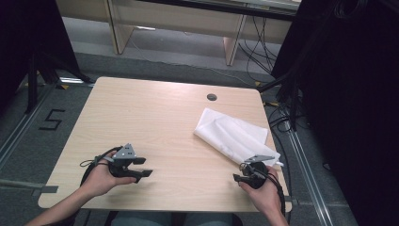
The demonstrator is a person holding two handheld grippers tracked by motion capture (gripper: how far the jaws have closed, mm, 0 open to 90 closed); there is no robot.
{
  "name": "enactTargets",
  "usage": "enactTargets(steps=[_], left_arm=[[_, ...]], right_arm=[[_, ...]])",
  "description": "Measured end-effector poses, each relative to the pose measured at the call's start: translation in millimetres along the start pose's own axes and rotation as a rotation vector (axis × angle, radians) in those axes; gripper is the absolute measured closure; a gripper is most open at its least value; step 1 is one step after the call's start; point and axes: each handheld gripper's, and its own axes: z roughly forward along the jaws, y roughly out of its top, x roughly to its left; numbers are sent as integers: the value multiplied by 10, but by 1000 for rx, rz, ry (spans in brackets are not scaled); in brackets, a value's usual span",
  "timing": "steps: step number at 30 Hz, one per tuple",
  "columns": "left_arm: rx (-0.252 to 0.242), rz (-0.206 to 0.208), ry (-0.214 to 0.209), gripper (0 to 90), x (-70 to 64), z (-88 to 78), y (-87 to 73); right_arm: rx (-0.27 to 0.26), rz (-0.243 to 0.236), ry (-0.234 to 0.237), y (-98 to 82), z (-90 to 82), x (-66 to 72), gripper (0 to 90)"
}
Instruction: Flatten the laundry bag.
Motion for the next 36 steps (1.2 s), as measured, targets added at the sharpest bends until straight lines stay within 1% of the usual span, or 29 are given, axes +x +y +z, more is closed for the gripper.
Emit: enactTargets(steps=[1, 2, 3, 6, 7, 8, 9, 10, 11, 12, 13, 14, 16, 17, 20, 22, 23, 24, 25, 26, 27, 28, 29, 30, 31, 33, 34, 35, 36], left_arm=[[1, 14, -2, 425, 6, -1, 4], [1, 14, -2, 424, 6, -1, 4], [0, 4, 2, 425, 0, -2, 0], [10, 4, -1, 425, 5, -19, 3], [5, -1, 10, 425, 1, -26, 2], [5, -1, 10, 425, 1, -26, 2], [-5, 5, 6, 425, -6, -26, -7], [-5, 5, 6, 425, -6, -26, -7], [8, -7, 3, 424, -21, -22, -22], [21, 6, 17, 425, -16, -30, -22], [10, 1, 6, 425, -14, -26, -24], [10, 1, 6, 424, -14, -26, -24], [8, 20, 6, 424, -4, -41, -22], [7, 0, 6, 424, -19, -51, -29], [3, 18, 7, 424, -12, -59, -26], [5, -7, 3, 424, -17, -44, -32], [5, -7, 3, 424, -17, -44, -32], [7, 10, 4, 424, -10, -42, -32], [24, 10, 3, 424, -9, -45, -32], [17, -4, 6, 424, -19, -33, -38], [16, 10, 0, 424, -20, -34, -32], [16, 10, 0, 423, -20, -34, -32], [16, -4, -2, 423, -33, -30, -37], [16, -4, -2, 423, -33, -30, -37], [38, 12, -5, 423, -24, -39, -25], [30, 14, -12, 423, -31, -34, -19], [21, 25, -1, 423, -36, -22, -22], [21, 25, -1, 423, -36, -22, -22], [27, 14, -5, 423, -39, -13, -32]], right_arm=[[6, -13, -1, 12, -2, -18, 549], [6, -13, -1, 12, -2, -18, 549], [-1, -30, -13, 35, 11, -48, 540], [-7, -25, -17, 56, 14, -59, 530], [-13, -25, -24, 62, 16, -69, 519], [-17, -42, -30, 62, 24, -81, 514], [-11, -18, -25, 73, 22, -73, 506], [-11, -18, -25, 73, 22, -73, 506], [-15, -34, -44, 109, 26, -104, 488], [-16, -47, -60, 140, 32, -121, 475], [-15, -63, -66, 178, 38, -138, 461], [-15, -63, -66, 178, 38, -138, 461], [-22, -63, -80, 254, 58, -169, 445], [-5, -73, -81, 334, 103, -209, 422], [8, -82, -92, 402, 155, -218, 417], [15, -123, -84, 529, 276, -210, 375], [36, -133, -75, 574, 314, -206, 367], [36, -133, -75, 574, 314, -206, 367], [42, -145, -73, 613, 362, -207, 362], [57, -135, -71, 687, 452, -190, 362], [65, -122, -69, 708, 480, -176, 366], [65, -122, -69, 708, 480, -176, 366], [66, -131, -65, 757, 548, -172, 406], [66, -131, -65, 757, 548, -172, 406], [86, -140, -57, 790, 580, -161, 439], [77, -138, -60, 800, 594, -151, 452], [85, -139, -61, 819, 617, -141, 479], [78, -160, -60, 822, 633, -160, 489], [92, -164, -67, 822, 638, -156, 504]])
